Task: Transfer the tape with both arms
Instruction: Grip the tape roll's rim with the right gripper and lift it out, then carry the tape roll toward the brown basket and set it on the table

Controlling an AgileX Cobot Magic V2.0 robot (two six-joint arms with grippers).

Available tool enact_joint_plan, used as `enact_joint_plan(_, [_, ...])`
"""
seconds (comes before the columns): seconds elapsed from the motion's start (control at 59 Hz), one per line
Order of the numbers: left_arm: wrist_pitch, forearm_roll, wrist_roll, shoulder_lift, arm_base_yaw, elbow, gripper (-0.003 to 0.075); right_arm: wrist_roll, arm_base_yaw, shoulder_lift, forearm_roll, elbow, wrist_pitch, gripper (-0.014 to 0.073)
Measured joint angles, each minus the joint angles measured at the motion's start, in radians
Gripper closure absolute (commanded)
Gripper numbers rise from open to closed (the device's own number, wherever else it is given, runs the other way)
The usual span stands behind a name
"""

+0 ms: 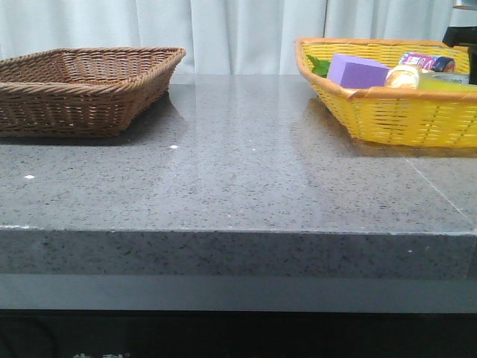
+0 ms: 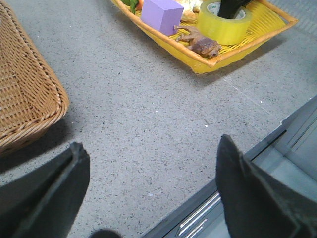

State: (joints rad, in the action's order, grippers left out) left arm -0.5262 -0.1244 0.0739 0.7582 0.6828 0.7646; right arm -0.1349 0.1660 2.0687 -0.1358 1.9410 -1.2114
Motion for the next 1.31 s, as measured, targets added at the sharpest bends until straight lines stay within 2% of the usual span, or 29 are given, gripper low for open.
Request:
enact_joint_plan(0.305, [-0.006, -0.001, 0.0, 0.0, 0.0, 0.0, 0.0195, -0.002, 0.0, -0.032, 0.003, 0.0, -0.015, 0.0431])
enact_joint_plan(0.763, [-0.008, -0.001, 0.0, 0.0, 0.0, 0.0, 0.0195, -0.006, -0.028, -0.29, -0.009, 0.0, -0.031, 0.0431])
enact_joint_plan(0.916, [-0.008, -0.001, 0.0, 0.0, 0.0, 0.0, 0.0195, -0.021, -0.111, -0.339, -0.034, 0.0, -0.031, 0.0431])
enact_joint_plan(1.306, [-0.008, -0.001, 0.0, 0.0, 0.0, 0.0, 0.0195, -0.056, -0.48, -0.307, -0.052, 0.0, 0.02, 0.0431])
